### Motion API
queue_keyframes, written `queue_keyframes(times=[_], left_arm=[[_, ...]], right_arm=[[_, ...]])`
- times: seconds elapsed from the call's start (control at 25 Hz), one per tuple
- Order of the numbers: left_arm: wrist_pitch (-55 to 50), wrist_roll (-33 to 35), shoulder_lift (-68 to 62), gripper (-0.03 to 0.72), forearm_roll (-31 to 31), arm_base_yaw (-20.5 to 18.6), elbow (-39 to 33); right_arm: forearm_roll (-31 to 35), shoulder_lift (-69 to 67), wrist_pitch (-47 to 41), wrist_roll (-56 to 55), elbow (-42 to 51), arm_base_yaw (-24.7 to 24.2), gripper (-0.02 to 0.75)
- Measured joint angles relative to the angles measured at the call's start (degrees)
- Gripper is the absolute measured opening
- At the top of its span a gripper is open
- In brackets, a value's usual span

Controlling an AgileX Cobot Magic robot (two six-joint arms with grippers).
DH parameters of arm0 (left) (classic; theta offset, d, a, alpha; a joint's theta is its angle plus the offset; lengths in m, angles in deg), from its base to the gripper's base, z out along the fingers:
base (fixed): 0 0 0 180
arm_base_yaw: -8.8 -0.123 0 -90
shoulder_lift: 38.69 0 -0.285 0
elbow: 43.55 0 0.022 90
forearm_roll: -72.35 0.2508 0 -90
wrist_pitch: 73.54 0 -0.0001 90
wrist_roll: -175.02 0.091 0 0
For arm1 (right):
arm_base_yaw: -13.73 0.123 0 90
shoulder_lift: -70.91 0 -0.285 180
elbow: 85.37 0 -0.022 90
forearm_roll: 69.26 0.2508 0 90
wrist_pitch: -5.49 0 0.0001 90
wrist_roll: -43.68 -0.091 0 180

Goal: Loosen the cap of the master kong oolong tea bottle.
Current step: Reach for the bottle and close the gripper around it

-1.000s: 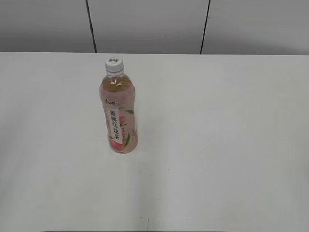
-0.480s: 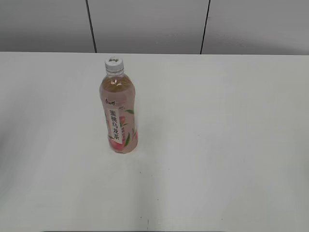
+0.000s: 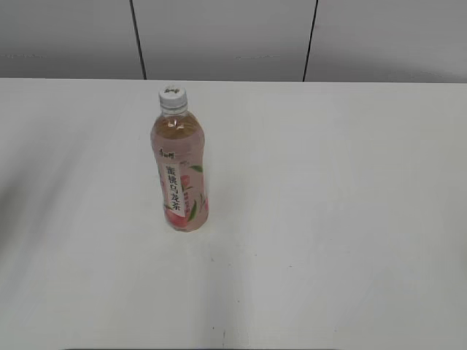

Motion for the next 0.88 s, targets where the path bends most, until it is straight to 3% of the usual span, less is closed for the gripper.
queue_keyframes(times=[0.2, 0.44, 0.72, 0.88], left_arm=[[7.9, 0.0, -6.21, 0.454, -0.64, 4.85, 0.0], [15.0, 0.0, -10.69, 0.475, 3.88, 10.84, -0.67], [30.06, -0.82, -10.83, 0.511, 4.75, 11.92, -12.02], [39.57, -4.54, -11.18, 0.514, 11.27, 11.92, -18.03]], right_arm=[[0.0, 0.0, 0.0, 0.0, 0.0, 0.0, 0.315], [0.0, 0.0, 0.0, 0.0, 0.0, 0.0, 0.315], [0.0, 0.0, 0.0, 0.0, 0.0, 0.0, 0.315], [0.0, 0.0, 0.0, 0.0, 0.0, 0.0, 0.315]])
